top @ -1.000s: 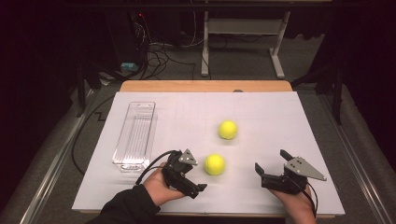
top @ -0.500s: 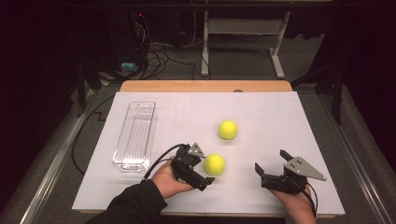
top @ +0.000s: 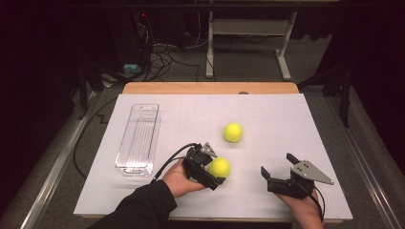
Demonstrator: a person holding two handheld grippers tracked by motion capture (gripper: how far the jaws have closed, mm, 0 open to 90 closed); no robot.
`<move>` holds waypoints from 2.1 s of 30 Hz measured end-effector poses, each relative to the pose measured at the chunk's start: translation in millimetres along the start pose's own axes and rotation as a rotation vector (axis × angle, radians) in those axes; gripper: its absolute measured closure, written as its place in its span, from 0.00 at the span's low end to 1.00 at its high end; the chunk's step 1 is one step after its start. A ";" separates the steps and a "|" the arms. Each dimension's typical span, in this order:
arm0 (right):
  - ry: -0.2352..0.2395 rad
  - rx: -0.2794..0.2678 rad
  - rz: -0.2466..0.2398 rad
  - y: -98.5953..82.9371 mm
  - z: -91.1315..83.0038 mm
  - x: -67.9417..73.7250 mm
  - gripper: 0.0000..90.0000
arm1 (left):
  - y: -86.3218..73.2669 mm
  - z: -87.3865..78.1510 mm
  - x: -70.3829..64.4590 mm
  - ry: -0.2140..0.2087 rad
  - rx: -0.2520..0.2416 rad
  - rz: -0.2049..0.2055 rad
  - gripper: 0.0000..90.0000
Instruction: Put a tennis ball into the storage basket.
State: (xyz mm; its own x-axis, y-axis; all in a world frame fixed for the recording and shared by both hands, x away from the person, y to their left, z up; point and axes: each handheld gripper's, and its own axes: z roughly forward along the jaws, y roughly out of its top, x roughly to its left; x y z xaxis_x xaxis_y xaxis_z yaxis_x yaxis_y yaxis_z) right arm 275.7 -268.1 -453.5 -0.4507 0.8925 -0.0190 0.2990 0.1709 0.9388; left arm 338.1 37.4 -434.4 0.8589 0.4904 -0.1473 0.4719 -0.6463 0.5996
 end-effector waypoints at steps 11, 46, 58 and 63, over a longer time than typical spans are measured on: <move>-0.002 -0.002 -0.001 0.0 -0.2 -0.5 0.00 | 9.2 13.2 0.2 0.010 0.015 0.007 0.06; 0.000 -0.005 0.006 0.1 -0.8 -0.1 0.00 | 8.0 13.6 -2.2 0.032 0.057 0.056 0.30; -0.002 -0.008 0.002 0.3 -1.1 -0.6 0.00 | 7.0 6.2 -2.8 0.041 0.062 0.068 0.30; -0.001 -0.009 0.006 0.3 -1.3 -0.7 0.00 | 5.1 0.9 -0.8 0.040 0.067 0.058 0.30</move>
State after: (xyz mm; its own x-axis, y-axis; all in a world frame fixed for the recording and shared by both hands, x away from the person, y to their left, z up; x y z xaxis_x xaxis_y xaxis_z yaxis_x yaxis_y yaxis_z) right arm 275.0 -269.2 -452.8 -0.4480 0.8939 -0.0138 0.2944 0.1620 0.9419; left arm 339.9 33.2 -432.0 0.8770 0.4734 -0.0816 0.4352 -0.7112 0.5521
